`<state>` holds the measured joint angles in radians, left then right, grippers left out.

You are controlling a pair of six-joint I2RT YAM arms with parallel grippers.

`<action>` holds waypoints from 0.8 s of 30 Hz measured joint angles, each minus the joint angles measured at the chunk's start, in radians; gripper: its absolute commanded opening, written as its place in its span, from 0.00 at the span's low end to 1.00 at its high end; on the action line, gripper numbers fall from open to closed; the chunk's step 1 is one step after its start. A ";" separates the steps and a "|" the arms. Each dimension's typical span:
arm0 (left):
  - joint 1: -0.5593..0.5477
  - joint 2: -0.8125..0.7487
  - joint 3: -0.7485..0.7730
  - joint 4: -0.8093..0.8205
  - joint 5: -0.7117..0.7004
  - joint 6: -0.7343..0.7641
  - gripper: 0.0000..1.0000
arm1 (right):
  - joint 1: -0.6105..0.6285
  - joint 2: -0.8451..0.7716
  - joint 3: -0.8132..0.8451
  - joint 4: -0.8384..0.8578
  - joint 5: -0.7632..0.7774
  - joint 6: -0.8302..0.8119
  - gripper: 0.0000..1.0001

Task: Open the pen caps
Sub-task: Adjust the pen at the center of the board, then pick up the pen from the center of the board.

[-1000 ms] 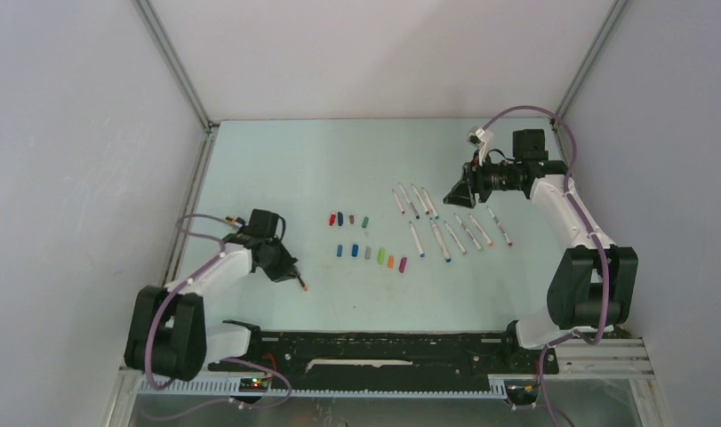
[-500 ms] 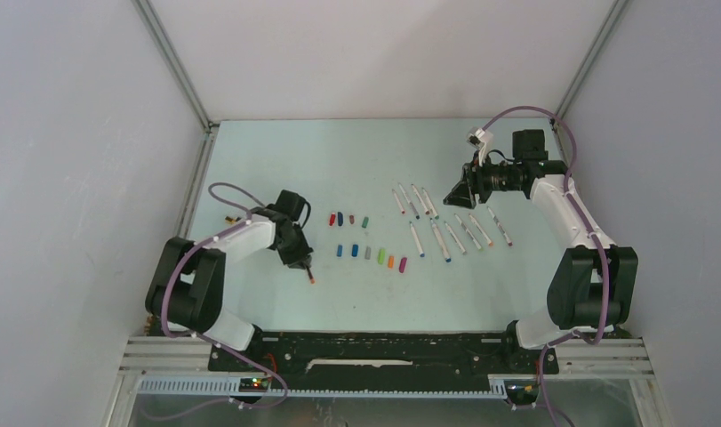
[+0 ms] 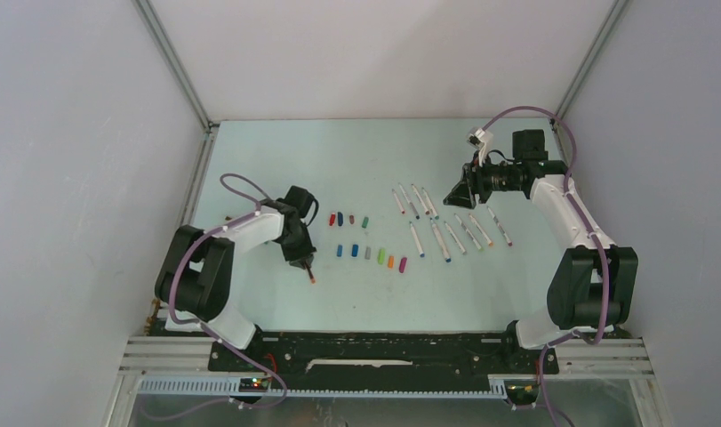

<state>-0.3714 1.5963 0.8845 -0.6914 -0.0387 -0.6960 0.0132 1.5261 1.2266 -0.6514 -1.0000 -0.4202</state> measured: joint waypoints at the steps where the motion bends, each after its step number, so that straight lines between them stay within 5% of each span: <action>1: 0.000 0.002 0.002 -0.002 -0.001 0.001 0.22 | 0.000 0.000 0.000 0.000 0.000 0.000 0.56; 13: -0.004 0.024 0.022 -0.014 0.007 0.016 0.29 | 0.000 -0.009 0.000 -0.005 0.000 -0.003 0.56; 24: -0.003 0.027 0.025 -0.021 0.011 0.027 0.00 | -0.003 -0.016 0.000 -0.005 -0.010 -0.007 0.56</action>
<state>-0.3748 1.6230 0.9092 -0.7124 -0.0273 -0.6685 0.0101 1.5105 1.2266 -0.6567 -1.0096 -0.4271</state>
